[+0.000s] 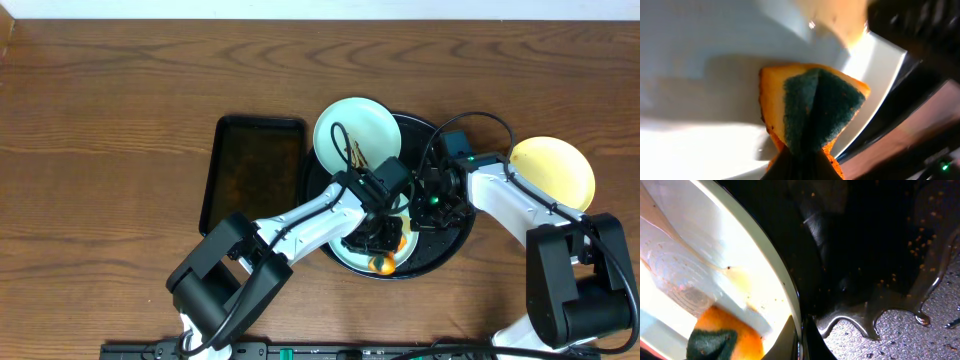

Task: Clean dirty plates on tray and stack at the side
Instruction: 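Wipe the lower blue plate with the sponge in the left gripper, then carry the sponge back to the black tray with the left gripper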

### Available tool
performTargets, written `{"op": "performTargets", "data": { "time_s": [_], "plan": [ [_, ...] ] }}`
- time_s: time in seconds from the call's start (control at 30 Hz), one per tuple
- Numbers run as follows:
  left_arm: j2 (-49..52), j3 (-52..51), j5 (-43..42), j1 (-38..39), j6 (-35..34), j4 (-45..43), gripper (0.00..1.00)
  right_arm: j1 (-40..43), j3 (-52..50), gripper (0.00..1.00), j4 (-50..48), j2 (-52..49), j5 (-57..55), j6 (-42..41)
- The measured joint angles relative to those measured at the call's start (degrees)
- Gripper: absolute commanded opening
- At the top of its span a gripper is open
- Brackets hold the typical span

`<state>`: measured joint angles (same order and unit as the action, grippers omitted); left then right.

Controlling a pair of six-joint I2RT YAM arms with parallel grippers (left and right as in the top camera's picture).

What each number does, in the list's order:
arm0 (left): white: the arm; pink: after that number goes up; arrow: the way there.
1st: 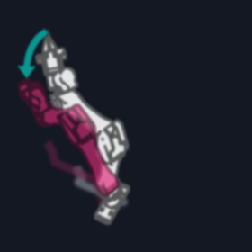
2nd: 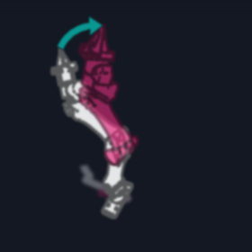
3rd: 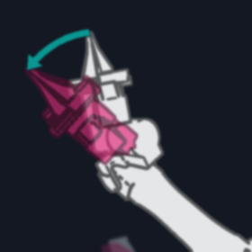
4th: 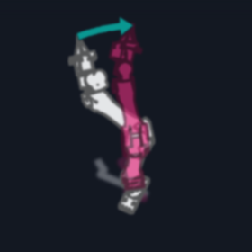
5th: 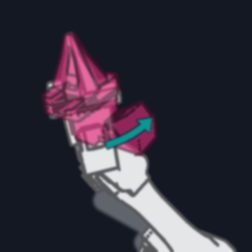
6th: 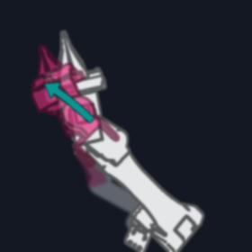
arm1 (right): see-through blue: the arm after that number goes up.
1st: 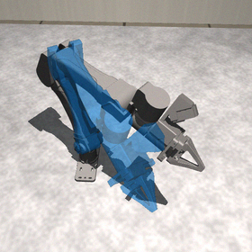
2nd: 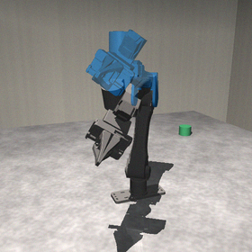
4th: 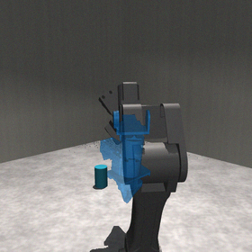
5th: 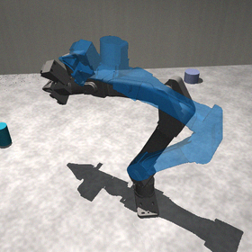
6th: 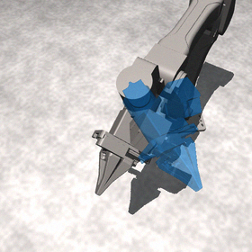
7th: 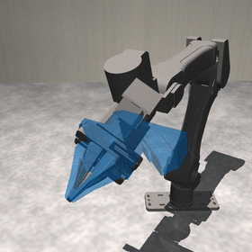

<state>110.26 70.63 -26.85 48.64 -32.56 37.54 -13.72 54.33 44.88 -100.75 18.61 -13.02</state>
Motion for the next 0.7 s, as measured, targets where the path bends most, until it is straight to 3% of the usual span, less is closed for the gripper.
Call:
{"op": "performTargets", "data": {
  "time_s": [0.3, 0.7],
  "plan": [
    [0.00, -0.04, 3.85, 0.20, 2.54, -1.16, 0.08, 0.00, 0.00, 0.01, 0.00, 0.00, 0.00, 0.00],
    [0.00, -0.07, 18.82, -5.40, -3.52, -5.95, 0.07, 0.00, 0.00, 0.01, 0.04, 0.00, -0.02, 0.00]
  ]
}}
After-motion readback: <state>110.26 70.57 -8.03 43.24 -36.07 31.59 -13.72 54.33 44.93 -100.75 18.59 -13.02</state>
